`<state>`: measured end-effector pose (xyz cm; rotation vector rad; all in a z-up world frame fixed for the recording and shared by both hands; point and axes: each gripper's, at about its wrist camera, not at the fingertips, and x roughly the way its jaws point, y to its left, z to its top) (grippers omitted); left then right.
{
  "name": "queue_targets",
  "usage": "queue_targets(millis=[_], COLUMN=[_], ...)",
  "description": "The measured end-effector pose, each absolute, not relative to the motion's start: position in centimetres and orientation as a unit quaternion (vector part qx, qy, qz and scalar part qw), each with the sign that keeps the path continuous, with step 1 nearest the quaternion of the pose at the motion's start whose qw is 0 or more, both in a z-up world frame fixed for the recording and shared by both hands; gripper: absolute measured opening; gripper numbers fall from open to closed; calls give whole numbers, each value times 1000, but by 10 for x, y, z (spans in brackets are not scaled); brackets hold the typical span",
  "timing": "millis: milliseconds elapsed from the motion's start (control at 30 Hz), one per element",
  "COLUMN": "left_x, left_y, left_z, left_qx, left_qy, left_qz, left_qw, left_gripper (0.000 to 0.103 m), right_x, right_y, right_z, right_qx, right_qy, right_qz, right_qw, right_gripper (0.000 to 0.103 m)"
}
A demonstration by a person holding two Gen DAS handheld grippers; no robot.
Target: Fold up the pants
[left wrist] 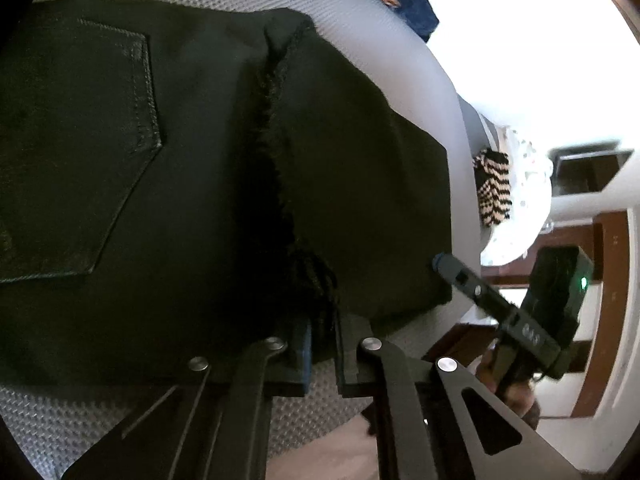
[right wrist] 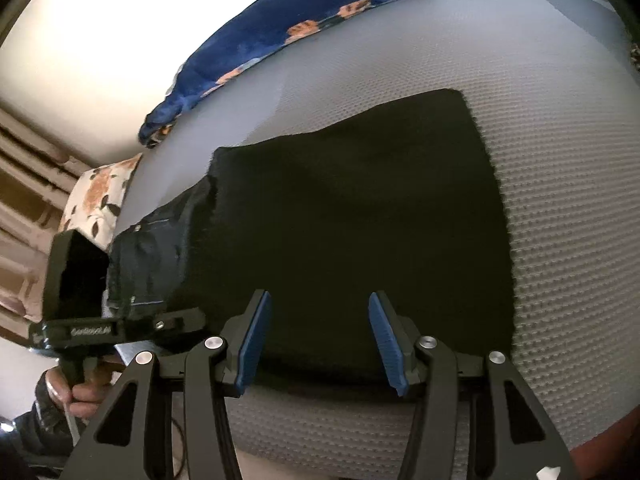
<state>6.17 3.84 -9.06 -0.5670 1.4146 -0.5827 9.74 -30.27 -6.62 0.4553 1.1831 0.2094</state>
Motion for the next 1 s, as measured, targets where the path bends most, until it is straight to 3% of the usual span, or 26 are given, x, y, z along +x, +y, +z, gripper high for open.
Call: queue_targets(millis=[233,533,667,733,1000], left_x=[53,52,69,87,146], left_y=[37,16,1,-11,-42], left_z=[-101,-60,-47,-47,-72], left_qx=[-218,-37,8,11,21], left_qy=[635,550,479,460,481], left_qz=[-250,-230,-235,-252,-253], left_qw=[698,802,846,851,839], left_gripper=[10,35,37,37,37], right_x=[87,101,132,148,189], right_y=[-301,-283,-289,-290,-302], right_z=[-79,-62,-61,-64,-75], right_qx=[151,59,37,34,19], right_qy=[568,525,498,496,488], right_qz=[77,50,25,18,-7], right_qw=[805,848,866,868,873], right_gripper=[49,49,48,42,41])
